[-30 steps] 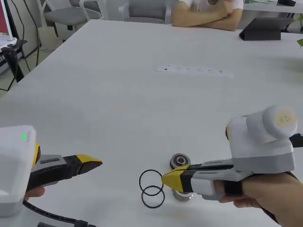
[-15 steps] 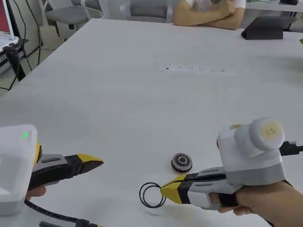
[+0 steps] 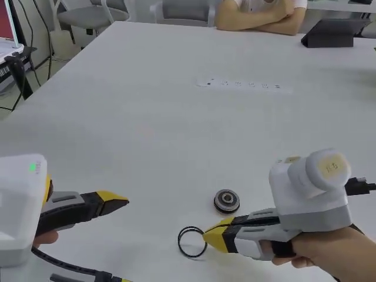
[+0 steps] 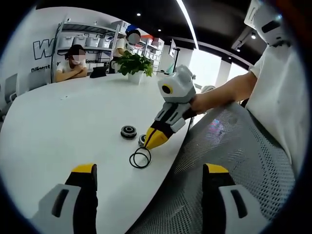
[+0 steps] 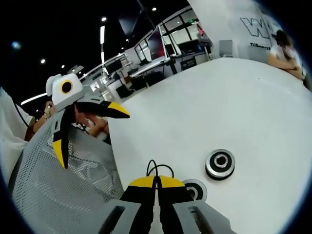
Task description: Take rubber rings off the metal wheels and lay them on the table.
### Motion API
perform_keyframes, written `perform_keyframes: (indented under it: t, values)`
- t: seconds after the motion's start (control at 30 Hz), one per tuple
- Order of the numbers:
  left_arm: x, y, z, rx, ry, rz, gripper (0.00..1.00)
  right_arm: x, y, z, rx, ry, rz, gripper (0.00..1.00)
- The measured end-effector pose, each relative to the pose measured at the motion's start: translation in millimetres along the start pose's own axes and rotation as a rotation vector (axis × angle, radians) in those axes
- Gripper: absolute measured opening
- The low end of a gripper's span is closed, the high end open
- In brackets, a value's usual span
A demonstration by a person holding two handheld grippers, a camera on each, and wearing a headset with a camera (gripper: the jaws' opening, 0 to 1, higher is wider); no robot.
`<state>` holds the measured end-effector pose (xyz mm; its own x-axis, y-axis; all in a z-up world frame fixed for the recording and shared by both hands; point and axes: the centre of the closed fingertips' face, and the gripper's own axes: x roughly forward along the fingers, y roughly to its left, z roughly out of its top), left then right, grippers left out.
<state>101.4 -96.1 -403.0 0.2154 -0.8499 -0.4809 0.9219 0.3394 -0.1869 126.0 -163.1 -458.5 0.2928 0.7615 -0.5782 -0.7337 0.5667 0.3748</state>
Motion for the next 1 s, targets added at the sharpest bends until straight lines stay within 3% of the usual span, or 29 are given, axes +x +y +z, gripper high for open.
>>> perform_keyframes:
  t: [1.0]
  values:
    - [-0.1, 1.2, -1.6, -0.003, 0.009, 0.006, 0.87, -0.4, -7.4, 4.2, -0.056, -0.019, -0.039, 0.01]
